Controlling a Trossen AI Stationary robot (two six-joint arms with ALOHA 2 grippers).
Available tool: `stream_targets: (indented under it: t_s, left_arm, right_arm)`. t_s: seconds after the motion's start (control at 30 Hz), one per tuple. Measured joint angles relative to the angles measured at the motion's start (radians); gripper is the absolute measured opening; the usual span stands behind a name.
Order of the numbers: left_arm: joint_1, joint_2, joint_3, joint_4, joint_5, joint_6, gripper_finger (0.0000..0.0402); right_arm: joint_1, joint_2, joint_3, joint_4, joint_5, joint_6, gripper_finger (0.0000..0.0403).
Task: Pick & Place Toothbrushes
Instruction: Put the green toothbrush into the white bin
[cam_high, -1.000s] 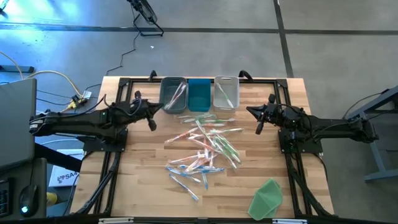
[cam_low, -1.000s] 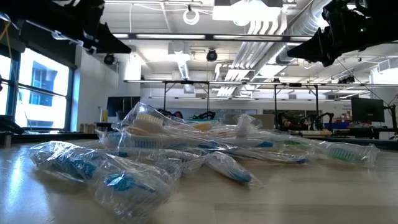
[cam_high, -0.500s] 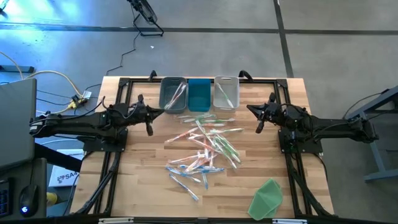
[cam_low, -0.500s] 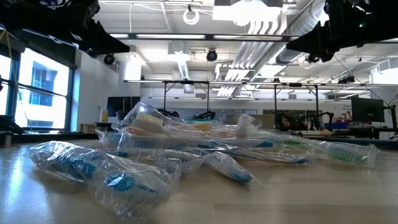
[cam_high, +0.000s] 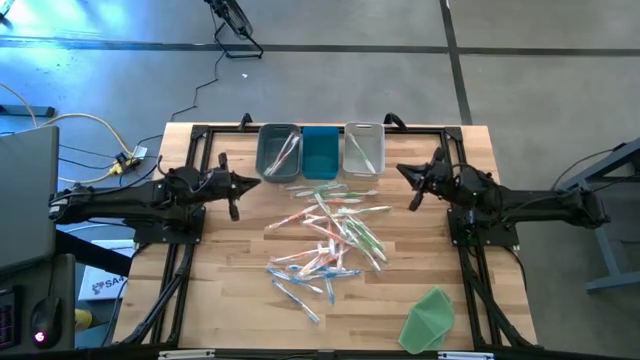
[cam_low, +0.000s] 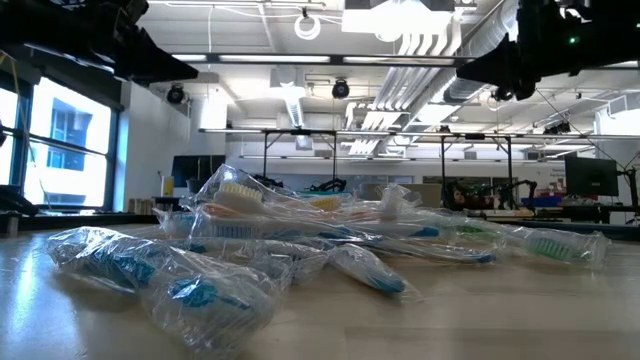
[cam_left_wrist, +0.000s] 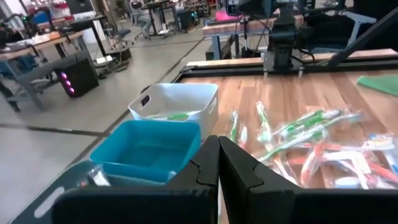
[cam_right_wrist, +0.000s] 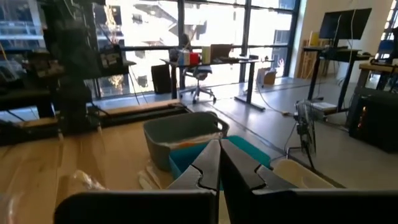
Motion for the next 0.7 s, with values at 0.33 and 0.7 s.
stream_targets:
  t_s: [0.33,0.7]
  left_arm:
    - [0.000,-0.020,0.000,-0.047,-0.014,-0.020,0.0000]
    - [0.000,-0.021,0.000,-0.046,-0.028,-0.028,0.0000]
  right_arm:
    - [-0.001,0.154,0.025,0.078,0.000,0.004,0.0002]
    - [0.002,0.343,0.175,-0.043,-0.006,0.029,0.0002]
